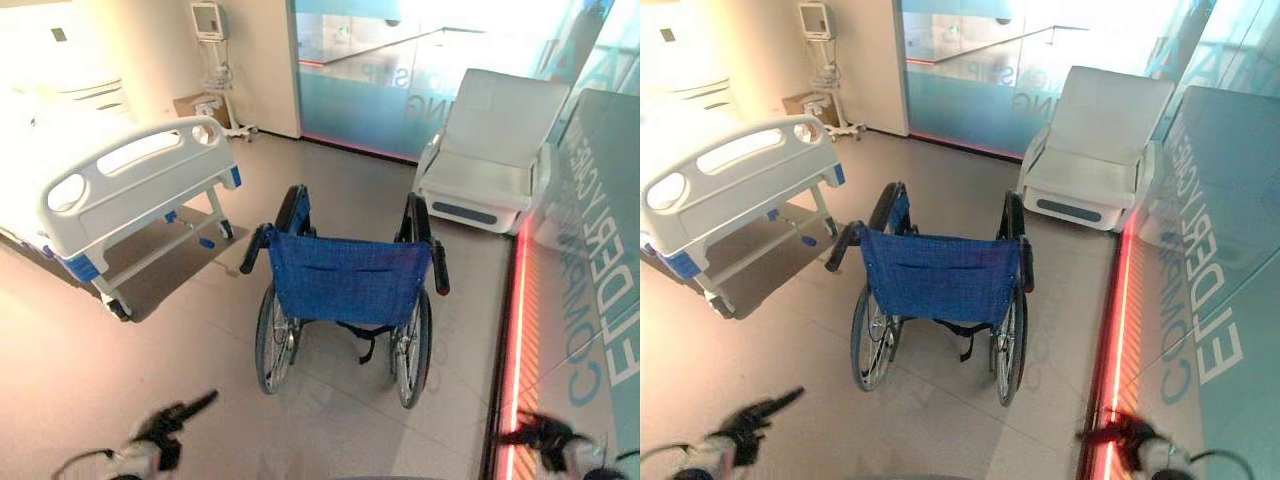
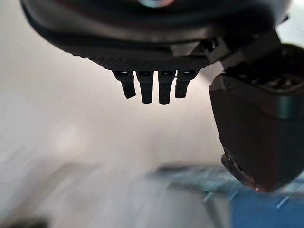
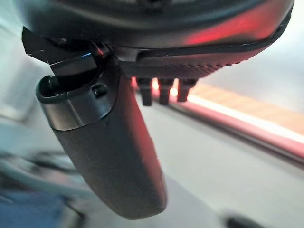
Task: Push the wheelchair next to the bed
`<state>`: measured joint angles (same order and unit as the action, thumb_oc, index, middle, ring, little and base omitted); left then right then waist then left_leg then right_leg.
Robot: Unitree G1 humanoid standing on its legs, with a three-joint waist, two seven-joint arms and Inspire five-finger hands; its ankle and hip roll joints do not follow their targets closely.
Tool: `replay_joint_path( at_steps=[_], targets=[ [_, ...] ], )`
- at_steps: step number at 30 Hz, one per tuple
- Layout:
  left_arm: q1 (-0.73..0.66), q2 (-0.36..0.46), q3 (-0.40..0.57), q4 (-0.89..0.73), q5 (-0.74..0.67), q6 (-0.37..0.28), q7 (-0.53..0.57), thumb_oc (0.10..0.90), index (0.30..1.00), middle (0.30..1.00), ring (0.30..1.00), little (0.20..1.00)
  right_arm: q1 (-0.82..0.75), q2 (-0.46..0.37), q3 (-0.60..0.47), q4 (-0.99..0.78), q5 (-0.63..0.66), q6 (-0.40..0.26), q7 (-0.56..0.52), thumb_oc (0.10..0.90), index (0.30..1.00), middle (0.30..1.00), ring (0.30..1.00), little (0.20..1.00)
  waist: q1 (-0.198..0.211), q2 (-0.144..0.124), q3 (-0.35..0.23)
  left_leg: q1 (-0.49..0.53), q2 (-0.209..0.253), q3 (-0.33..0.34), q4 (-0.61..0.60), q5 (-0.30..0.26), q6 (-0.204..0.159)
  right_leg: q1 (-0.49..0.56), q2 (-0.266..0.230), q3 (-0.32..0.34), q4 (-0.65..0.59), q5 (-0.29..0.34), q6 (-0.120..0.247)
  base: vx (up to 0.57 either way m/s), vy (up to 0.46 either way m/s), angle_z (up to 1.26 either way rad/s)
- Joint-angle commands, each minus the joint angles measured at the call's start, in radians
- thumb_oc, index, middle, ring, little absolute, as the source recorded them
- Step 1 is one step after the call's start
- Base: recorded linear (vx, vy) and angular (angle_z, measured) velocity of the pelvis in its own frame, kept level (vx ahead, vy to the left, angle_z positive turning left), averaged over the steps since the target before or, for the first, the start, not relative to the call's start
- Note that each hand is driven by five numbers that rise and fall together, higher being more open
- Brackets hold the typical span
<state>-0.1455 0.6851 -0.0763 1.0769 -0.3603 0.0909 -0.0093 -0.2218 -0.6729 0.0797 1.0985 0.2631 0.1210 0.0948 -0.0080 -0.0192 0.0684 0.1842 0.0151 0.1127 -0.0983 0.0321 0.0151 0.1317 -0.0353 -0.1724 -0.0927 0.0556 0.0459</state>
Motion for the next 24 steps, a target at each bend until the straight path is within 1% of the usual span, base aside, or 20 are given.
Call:
replay_joint_path(
  at_steps=[1, 2, 3, 5, 6, 8, 9, 10, 11, 13, 18, 19, 20, 22, 23, 24],
  targets=[
    [-0.231, 0.131, 0.012, -0.068, -0.051, -0.042, 0.029, 0.800, 0.900, 0.900, 0.900, 0.900, -0.200, -0.130, -0.015, -0.072, 0.108, -0.009, -0.113, 0.800, 0.900, 0.900, 0.900, 0.900, 0.017, 0.019, 0.028, 0.011, -0.052, 0.027, 0.011, -0.087, -0.014, 0.039, 0.011, -0.002, 0.022, -0.063, 0.042, 0.01, 0.014, 0.05],
    [-0.254, 0.158, 0.011, -0.082, -0.052, -0.041, 0.038, 0.800, 0.900, 0.900, 0.900, 0.900, -0.226, -0.151, -0.013, -0.091, 0.115, 0.010, -0.128, 0.800, 0.900, 0.900, 0.900, 0.900, 0.016, 0.019, 0.029, 0.011, -0.053, 0.026, 0.011, -0.087, -0.015, 0.039, 0.011, -0.002, 0.021, -0.063, 0.043, 0.01, 0.015, 0.04],
    [-0.281, 0.187, 0.008, -0.101, -0.055, -0.048, 0.054, 0.800, 0.900, 0.900, 0.900, 0.900, -0.258, -0.177, -0.010, -0.112, 0.131, 0.004, -0.149, 0.800, 0.900, 0.900, 0.900, 0.900, 0.015, 0.019, 0.030, 0.011, -0.054, 0.026, 0.011, -0.087, -0.016, 0.040, 0.011, -0.001, 0.019, -0.062, 0.044, 0.00, 0.000, 0.00],
    [-0.337, 0.232, -0.005, -0.133, -0.054, -0.043, 0.078, 0.800, 0.900, 0.900, 0.900, 0.900, -0.320, -0.217, 0.000, -0.156, 0.149, 0.018, -0.188, 0.800, 0.900, 0.900, 0.900, 0.900, 0.014, 0.019, 0.029, 0.010, -0.055, 0.024, 0.011, -0.086, -0.018, 0.041, 0.010, -0.001, 0.016, -0.060, 0.045, 0.00, 0.000, 0.00],
    [-0.392, 0.259, -0.025, -0.155, -0.047, -0.041, 0.101, 0.800, 0.900, 0.900, 0.900, 0.900, -0.378, -0.242, 0.017, -0.181, 0.162, 0.023, -0.217, 0.800, 0.900, 0.900, 0.900, 0.900, 0.012, 0.019, 0.029, 0.011, -0.055, 0.023, 0.011, -0.086, -0.019, 0.043, 0.010, 0.000, 0.015, -0.060, 0.046, 0.00, 0.000, 0.00],
    [-0.446, 0.285, -0.049, -0.182, -0.055, -0.042, 0.110, 0.800, 0.900, 0.900, 0.900, 0.900, -0.428, -0.266, 0.039, -0.219, 0.167, 0.026, -0.238, 0.800, 0.900, 0.900, 0.900, 0.900, 0.010, 0.019, 0.027, 0.011, -0.055, 0.024, 0.011, -0.086, -0.021, 0.044, 0.009, -0.001, 0.014, -0.060, 0.047, 0.00, 0.000, 0.00],
    [-0.505, 0.310, -0.081, -0.215, -0.076, -0.025, 0.110, 0.800, 0.900, 0.900, 0.900, 0.900, -0.481, -0.285, 0.068, -0.265, 0.184, 0.045, -0.265, 0.800, 0.900, 0.900, 0.900, 0.900, 0.007, 0.019, 0.027, 0.011, -0.055, 0.025, 0.011, -0.086, -0.023, 0.044, 0.008, -0.001, 0.015, -0.060, 0.048, 0.03, 0.018, 0.01],
    [-0.560, 0.328, -0.116, -0.244, -0.096, -0.007, 0.088, 0.800, 0.900, 0.900, 0.900, 0.900, -0.536, -0.298, 0.098, -0.300, 0.203, 0.059, -0.270, 0.800, 0.900, 0.900, 0.900, 0.900, 0.006, 0.020, 0.025, 0.010, -0.055, 0.025, 0.011, -0.085, -0.023, 0.044, 0.008, 0.000, 0.015, -0.061, 0.048, 0.00, 0.000, 0.00],
    [-0.567, 0.329, -0.120, -0.245, -0.100, -0.005, 0.085, 0.800, 0.900, 0.900, 0.900, 0.900, -0.542, -0.299, 0.101, -0.302, 0.206, 0.061, -0.271, 0.800, 0.900, 0.900, 0.900, 0.900, 0.006, 0.020, 0.027, 0.011, -0.055, 0.026, 0.011, -0.084, -0.023, 0.044, 0.008, 0.000, 0.015, -0.061, 0.048, 0.03, 0.016, -0.01],
    [-0.644, 0.354, -0.173, -0.297, -0.140, 0.022, 0.016, 0.800, 0.900, 0.900, 0.900, 0.900, -0.612, -0.316, 0.137, -0.353, 0.247, 0.078, -0.261, 0.800, 0.900, 0.900, 0.900, 0.900, 0.005, 0.023, 0.023, 0.014, -0.055, 0.026, 0.011, -0.086, -0.023, 0.047, 0.008, -0.001, 0.015, -0.062, 0.048, 0.04, 0.015, -0.01],
    [-0.746, 0.373, -0.242, -0.317, -0.195, 0.031, -0.048, 0.800, 0.900, 0.900, 0.900, 0.900, -0.699, -0.325, 0.180, -0.381, 0.339, 0.095, -0.208, 0.800, 0.900, 0.900, 0.900, 0.900, 0.003, 0.025, 0.016, 0.019, -0.057, 0.023, 0.011, -0.089, -0.022, 0.054, 0.009, -0.002, 0.012, -0.062, 0.049, 0.04, 0.009, -0.01],
    [-0.785, 0.378, -0.270, -0.313, -0.227, 0.042, -0.081, 0.800, 0.900, 0.900, 0.900, 0.900, -0.724, -0.321, 0.198, -0.385, 0.373, 0.107, -0.189, 0.800, 0.900, 0.900, 0.900, 0.900, 0.002, 0.025, 0.012, 0.021, -0.058, 0.021, 0.011, -0.091, -0.022, 0.058, 0.010, -0.004, 0.010, -0.063, 0.049, 0.05, 0.002, 0.00],
    [-0.814, 0.379, -0.291, -0.314, -0.269, 0.066, -0.127, 0.800, 0.900, 0.900, 0.900, 0.900, -0.747, -0.315, 0.212, -0.392, 0.410, 0.122, -0.167, 0.800, 0.900, 0.900, 0.900, 0.900, 0.001, 0.025, 0.008, 0.022, -0.059, 0.021, 0.011, -0.092, -0.021, 0.060, 0.010, -0.005, 0.008, -0.063, 0.048, 0.05, 0.001, 0.00],
    [-0.839, 0.375, -0.311, -0.318, -0.305, 0.099, -0.178, 0.800, 0.900, 0.900, 0.900, 0.900, -0.761, -0.308, 0.220, -0.394, 0.442, 0.138, -0.144, 0.800, 0.900, 0.900, 0.900, 0.900, 0.001, 0.025, 0.004, 0.022, -0.059, 0.020, 0.011, -0.093, -0.021, 0.061, 0.010, -0.006, 0.006, -0.064, 0.049, 0.02, 0.000, 0.00],
    [-0.856, 0.368, -0.328, -0.320, -0.326, 0.133, -0.236, 0.800, 0.900, 0.900, 0.900, 0.900, -0.772, -0.300, 0.229, -0.397, 0.481, 0.157, -0.124, 0.800, 0.900, 0.900, 0.900, 0.900, 0.001, 0.025, 0.002, 0.023, -0.059, 0.019, 0.011, -0.095, -0.020, 0.062, 0.010, -0.007, 0.005, -0.064, 0.048, 0.00, 0.000, 0.00],
    [-0.864, 0.365, -0.337, -0.320, -0.329, 0.141, -0.252, 0.800, 0.900, 0.900, 0.900, 0.900, -0.778, -0.297, 0.234, -0.397, 0.498, 0.169, -0.120, 0.800, 0.900, 0.900, 0.900, 0.900, 0.000, 0.024, 0.001, 0.022, -0.060, 0.019, 0.011, -0.095, -0.020, 0.062, 0.010, -0.007, 0.005, -0.064, 0.049, 0.00, 0.000, 0.00]
  ],
)
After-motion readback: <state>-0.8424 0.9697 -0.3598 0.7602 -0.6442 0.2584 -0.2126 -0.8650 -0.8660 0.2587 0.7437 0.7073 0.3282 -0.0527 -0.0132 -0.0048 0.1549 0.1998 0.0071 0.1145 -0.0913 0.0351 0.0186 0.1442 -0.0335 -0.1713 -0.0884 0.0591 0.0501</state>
